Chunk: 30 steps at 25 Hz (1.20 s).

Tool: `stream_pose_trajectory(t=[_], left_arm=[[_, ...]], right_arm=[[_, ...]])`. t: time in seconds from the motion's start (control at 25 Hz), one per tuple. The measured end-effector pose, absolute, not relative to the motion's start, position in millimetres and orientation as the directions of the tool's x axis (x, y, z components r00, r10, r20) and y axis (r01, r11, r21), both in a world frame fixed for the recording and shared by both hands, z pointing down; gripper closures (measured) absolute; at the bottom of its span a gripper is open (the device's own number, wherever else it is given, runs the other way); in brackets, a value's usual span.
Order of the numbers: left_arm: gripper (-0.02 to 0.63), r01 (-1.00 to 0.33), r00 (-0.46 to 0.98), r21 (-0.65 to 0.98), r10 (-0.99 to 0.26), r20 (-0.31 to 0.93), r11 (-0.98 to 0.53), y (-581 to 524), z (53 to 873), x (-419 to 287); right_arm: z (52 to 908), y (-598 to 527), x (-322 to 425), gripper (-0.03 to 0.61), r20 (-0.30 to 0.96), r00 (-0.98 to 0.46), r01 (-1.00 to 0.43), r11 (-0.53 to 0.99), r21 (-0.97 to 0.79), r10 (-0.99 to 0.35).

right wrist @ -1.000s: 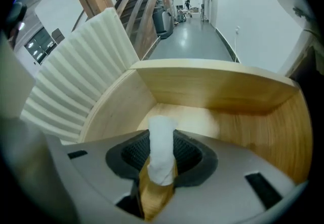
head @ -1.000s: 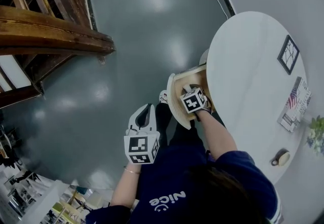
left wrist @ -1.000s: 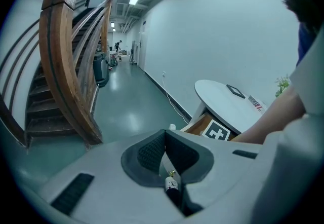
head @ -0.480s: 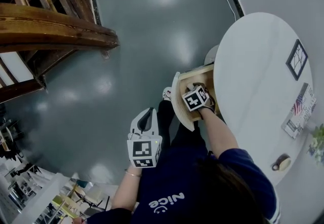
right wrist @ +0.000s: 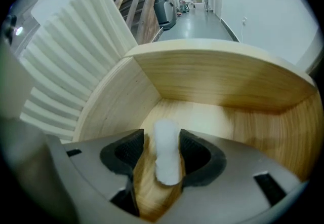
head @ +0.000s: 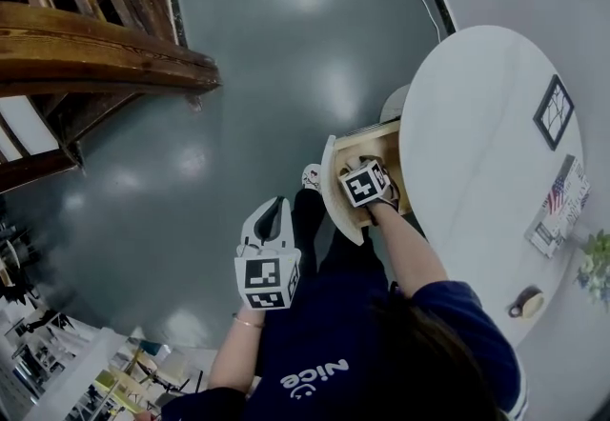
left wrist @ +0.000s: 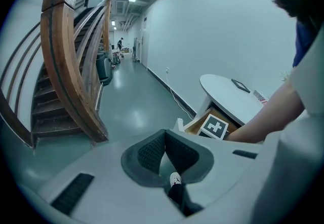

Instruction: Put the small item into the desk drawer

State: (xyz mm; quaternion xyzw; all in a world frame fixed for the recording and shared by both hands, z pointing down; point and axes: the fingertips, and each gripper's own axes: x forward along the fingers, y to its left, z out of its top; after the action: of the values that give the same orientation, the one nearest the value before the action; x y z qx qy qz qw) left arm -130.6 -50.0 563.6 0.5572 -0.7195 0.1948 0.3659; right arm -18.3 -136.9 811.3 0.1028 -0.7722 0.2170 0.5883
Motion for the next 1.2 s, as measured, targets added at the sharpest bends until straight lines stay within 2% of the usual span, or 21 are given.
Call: stream_pose_trajectory(t=[0.76, 1.2], left_arm=[[0.611, -0.955, -0.054, 0.181, -0.737, 0.673, 0.236, -61.5, 543.4, -141.4], [0.611, -0.961, 0.002, 0.218, -0.781, 0.624, 0.172, -76.9, 532.5, -137.7]], right_arm=[[726.0, -140.1, -20.5, 0.325, 0.939, -0.342, -0.467, 0.873, -0.139, -0.033], [666.8, -132.3, -30.9, 0.325, 0.899, -0.423, -0.528, 0.837, -0.144, -0.113]])
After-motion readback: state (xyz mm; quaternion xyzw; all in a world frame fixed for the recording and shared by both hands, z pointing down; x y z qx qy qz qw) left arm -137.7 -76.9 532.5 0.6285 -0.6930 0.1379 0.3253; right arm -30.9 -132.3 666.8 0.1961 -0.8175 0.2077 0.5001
